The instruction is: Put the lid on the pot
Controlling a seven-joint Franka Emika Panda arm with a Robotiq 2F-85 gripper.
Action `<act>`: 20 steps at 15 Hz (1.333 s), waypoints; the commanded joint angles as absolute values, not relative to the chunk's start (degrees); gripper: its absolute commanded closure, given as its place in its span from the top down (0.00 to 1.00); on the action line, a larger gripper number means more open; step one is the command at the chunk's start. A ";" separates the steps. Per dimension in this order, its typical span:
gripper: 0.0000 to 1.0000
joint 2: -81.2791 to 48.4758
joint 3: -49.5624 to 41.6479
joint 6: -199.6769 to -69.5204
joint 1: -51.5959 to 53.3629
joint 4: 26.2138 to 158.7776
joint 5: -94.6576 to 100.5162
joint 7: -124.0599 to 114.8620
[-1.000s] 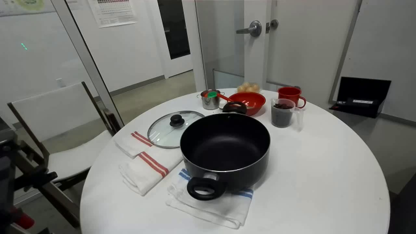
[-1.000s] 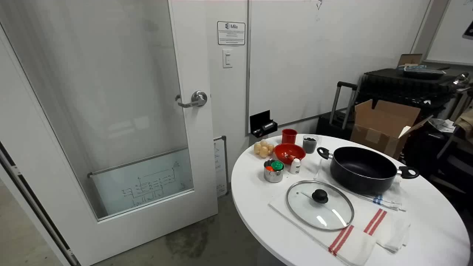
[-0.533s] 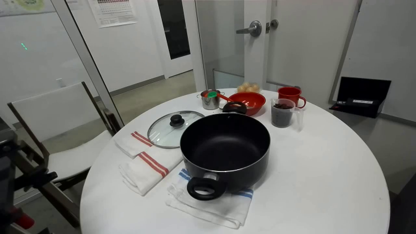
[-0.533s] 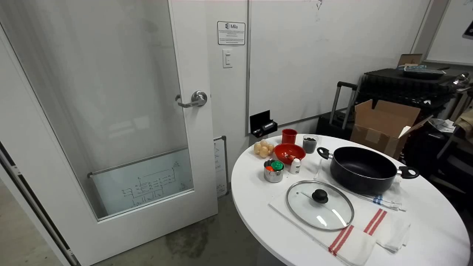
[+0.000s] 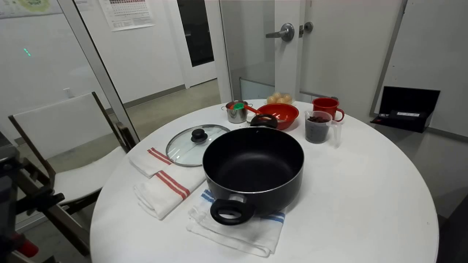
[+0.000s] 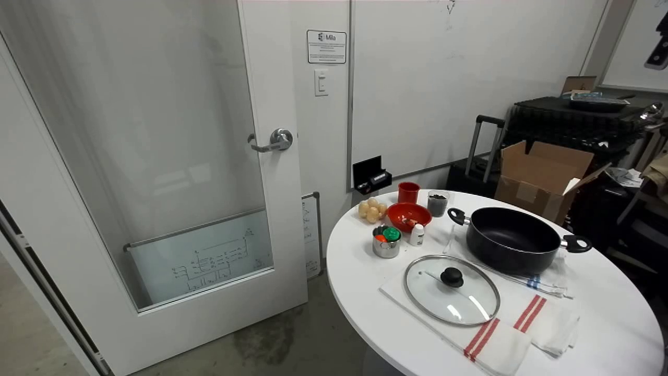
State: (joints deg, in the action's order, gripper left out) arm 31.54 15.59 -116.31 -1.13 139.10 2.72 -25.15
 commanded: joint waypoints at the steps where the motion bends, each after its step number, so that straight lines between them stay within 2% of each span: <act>1: 1.00 23.97 13.13 -117.80 -0.01 136.69 3.01 -21.58; 9: 1.00 2.36 9.82 -119.61 2.42 129.05 2.14 -10.59; 20: 1.00 -29.01 7.58 -113.61 4.08 108.74 2.18 2.58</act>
State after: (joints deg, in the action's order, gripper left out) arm -21.20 8.70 -117.48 2.92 117.04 2.50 -1.17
